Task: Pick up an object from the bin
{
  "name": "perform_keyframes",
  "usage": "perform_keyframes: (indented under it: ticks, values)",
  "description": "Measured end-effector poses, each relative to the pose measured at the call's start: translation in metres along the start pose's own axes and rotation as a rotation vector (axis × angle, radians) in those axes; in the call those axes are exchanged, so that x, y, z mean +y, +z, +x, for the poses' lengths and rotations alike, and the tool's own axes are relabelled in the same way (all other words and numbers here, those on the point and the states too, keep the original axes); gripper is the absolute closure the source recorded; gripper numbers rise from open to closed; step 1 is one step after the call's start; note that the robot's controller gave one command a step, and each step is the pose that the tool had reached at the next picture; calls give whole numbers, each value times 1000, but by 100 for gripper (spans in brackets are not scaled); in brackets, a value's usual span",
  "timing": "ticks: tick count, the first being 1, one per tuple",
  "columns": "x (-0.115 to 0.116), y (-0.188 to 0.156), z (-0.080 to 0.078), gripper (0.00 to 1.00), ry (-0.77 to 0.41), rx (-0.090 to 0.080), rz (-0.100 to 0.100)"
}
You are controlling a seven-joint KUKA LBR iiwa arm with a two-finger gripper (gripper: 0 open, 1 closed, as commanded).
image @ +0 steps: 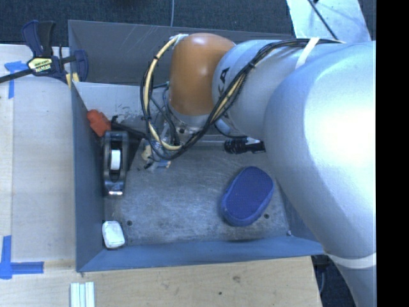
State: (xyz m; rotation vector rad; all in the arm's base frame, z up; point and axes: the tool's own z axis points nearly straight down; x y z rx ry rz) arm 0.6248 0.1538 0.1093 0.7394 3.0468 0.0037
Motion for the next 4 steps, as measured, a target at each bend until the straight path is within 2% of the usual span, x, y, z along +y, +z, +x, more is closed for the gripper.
perform_keyframes:
  ticks: [1,2,3,4]
  values:
    - [-18,41,0,0,84,7,6]
    - [-17,41,0,0,83,6,5]
    - [-17,40,-1,100,83,5,4]
    - [-17,-56,-4,100,81,-2,-2]
